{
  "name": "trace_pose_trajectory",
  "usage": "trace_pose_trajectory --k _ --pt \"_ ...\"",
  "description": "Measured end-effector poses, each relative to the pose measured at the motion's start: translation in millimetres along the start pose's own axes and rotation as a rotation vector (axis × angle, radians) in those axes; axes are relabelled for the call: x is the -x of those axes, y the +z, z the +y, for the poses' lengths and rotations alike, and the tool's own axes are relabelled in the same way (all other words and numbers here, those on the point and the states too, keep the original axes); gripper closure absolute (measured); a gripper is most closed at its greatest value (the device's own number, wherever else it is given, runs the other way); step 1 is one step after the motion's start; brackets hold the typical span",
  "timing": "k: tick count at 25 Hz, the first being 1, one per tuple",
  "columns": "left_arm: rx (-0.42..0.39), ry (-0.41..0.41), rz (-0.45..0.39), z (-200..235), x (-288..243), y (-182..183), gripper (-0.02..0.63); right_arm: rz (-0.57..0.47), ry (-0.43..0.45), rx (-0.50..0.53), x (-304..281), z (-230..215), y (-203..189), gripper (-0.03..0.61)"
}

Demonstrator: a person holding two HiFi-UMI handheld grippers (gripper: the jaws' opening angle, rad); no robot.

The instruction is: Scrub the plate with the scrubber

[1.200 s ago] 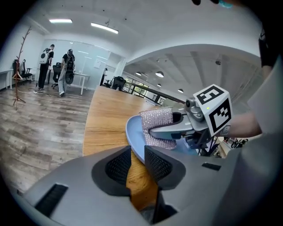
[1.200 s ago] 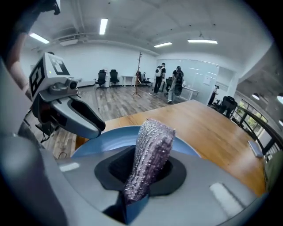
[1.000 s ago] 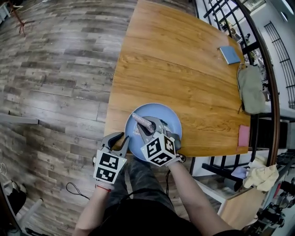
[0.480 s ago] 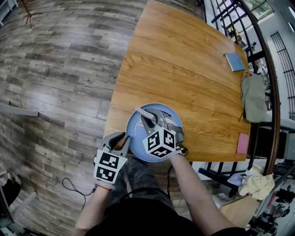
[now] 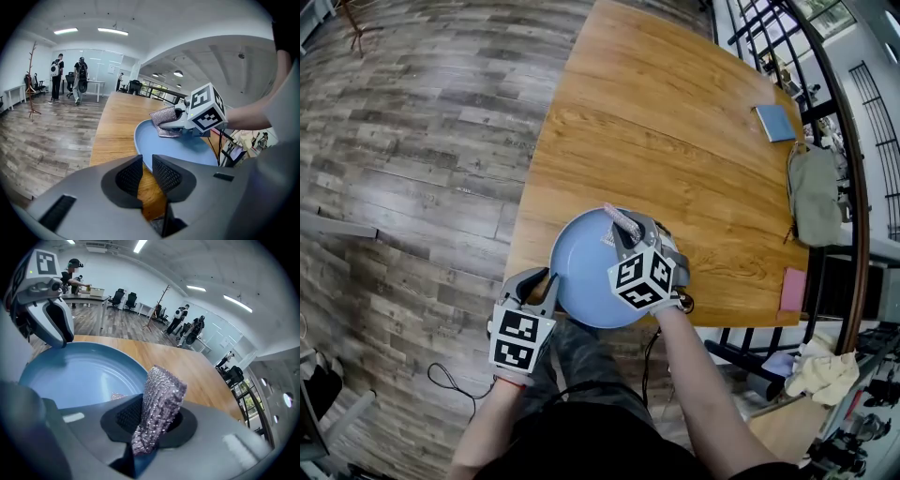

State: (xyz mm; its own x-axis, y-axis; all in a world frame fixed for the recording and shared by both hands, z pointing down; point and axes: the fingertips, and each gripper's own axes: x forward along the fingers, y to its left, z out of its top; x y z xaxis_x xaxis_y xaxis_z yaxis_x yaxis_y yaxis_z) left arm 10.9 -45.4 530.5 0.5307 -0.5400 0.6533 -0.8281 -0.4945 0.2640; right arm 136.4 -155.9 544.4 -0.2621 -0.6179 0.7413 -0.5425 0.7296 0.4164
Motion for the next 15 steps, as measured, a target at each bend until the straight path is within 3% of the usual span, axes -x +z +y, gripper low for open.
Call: trace_pose_trajectory --k 5,15 --pt "0.003 0.01 0.0 1 0 0 0.554 0.05 -0.026 -0.012 8 -9 -19 0.502" --pt "0.017 0.011 -0.004 2 -1 0 0.554 0.124 -0.077 -0.164 34 -11 -57 0.503"
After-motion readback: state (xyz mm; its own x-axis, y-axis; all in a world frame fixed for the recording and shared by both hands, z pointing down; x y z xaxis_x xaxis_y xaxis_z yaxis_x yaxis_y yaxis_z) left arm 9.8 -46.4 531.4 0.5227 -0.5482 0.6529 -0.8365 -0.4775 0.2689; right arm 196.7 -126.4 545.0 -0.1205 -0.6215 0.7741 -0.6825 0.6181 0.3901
